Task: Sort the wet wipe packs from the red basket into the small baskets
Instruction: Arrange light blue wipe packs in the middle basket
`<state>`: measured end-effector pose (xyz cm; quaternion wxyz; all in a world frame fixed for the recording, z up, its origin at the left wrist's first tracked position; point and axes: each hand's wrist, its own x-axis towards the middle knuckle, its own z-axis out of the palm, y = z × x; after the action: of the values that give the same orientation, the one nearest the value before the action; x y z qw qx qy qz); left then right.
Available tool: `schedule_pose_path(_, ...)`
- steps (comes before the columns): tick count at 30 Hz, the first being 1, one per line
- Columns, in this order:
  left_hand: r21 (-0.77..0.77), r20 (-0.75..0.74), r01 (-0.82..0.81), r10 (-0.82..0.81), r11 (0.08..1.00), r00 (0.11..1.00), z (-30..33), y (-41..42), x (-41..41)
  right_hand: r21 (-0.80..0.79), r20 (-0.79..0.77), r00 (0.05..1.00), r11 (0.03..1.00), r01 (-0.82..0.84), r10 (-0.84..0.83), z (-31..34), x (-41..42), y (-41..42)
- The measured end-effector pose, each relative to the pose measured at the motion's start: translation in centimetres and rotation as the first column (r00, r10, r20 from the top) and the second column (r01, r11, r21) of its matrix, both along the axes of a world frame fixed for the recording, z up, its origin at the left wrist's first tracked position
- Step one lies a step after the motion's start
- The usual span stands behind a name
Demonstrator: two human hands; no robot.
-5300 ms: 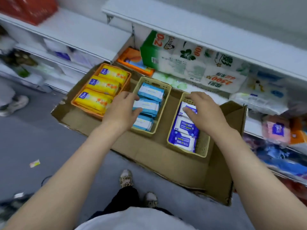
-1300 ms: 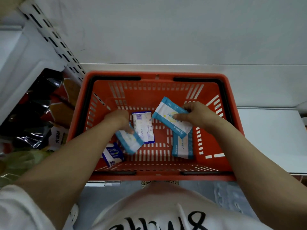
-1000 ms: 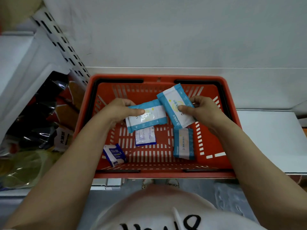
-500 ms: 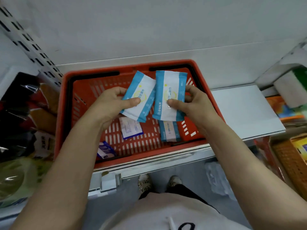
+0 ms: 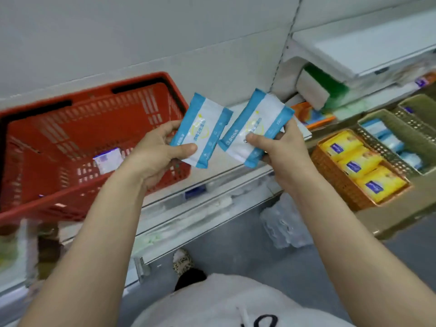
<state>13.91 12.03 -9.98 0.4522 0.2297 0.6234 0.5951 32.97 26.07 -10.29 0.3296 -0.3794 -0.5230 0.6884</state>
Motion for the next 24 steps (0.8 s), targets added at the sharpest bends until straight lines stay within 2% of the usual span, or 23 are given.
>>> schedule_pose_path(3,-0.002,0.032,0.06,-0.06,0.998,0.998,-1.2,2.9,8.0,0.045,-0.004,0.995,0.994,0.096,-0.096,-1.3,9.1,1.5)
schedule_pose_path(6,-0.005,0.066,0.122,-0.121,0.993,0.99,-2.4,5.7,16.2,0.025,0.026,0.978,0.979,0.204,-0.205,-2.8,18.2,2.9)
schedule_pose_path(13,-0.05,0.097,0.332,-0.326,0.942,0.94,-4.0,11.6,32.5,-0.019,0.211,0.86,0.878,0.479,-0.465,-5.2,36.2,5.0)
schedule_pose_path(18,-0.094,0.082,0.437,-0.431,0.895,0.899,-4.5,17.0,38.8,-0.073,0.164,0.799,0.801,0.594,-0.578,-6.4,43.5,7.3)
schedule_pose_path(24,-0.134,0.092,0.459,-0.45,0.878,0.888,-7.5,25.9,44.2,-0.057,0.278,0.745,0.764,0.643,-0.606,-8.2,49.0,14.6)
